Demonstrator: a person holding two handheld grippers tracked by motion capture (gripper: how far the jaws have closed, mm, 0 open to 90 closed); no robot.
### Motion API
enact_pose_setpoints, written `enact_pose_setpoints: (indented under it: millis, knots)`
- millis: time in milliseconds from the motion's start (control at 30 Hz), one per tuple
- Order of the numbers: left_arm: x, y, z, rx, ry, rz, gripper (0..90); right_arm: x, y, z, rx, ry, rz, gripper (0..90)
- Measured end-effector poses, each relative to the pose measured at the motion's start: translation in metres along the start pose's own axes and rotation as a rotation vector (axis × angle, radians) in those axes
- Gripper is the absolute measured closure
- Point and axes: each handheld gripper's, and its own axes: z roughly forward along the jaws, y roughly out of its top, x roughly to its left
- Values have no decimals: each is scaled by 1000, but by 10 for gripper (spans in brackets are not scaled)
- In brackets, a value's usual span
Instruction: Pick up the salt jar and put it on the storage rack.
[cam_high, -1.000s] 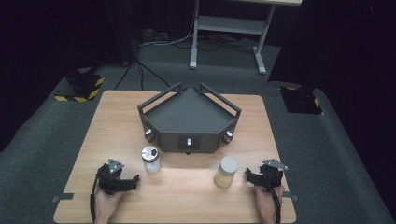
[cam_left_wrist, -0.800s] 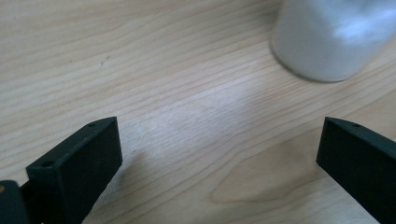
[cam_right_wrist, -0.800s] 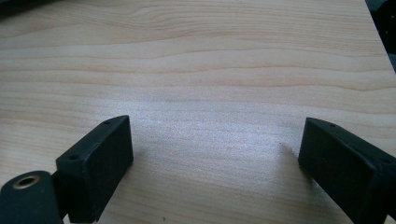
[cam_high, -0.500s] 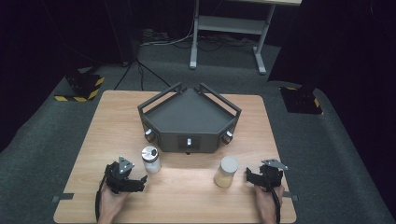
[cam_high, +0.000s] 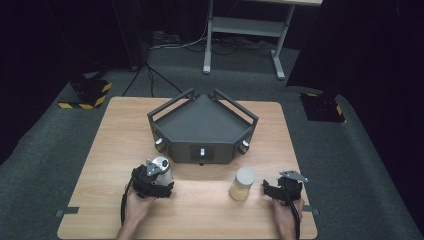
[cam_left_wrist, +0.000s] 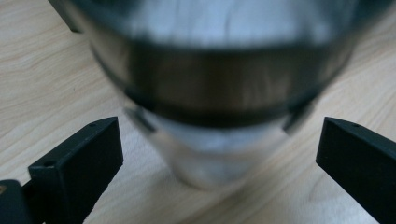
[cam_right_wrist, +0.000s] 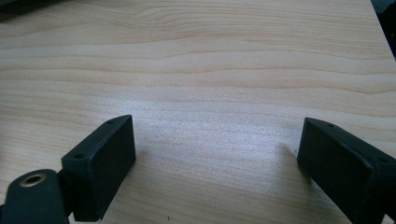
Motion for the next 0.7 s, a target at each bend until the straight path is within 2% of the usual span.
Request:
enact_pose_setpoints:
  millis: [267,467,700]
  knots:
    - [1,2,7,-37,16,-73,45,0,0,0,-1,1,-1,113]
    - [-5,10,9,-29,41,-63,91,0,0,0,-1,4,-3,115]
    - [-9,16,14,-20,56,-79,165,-1,0,0,-3,6,-7,117]
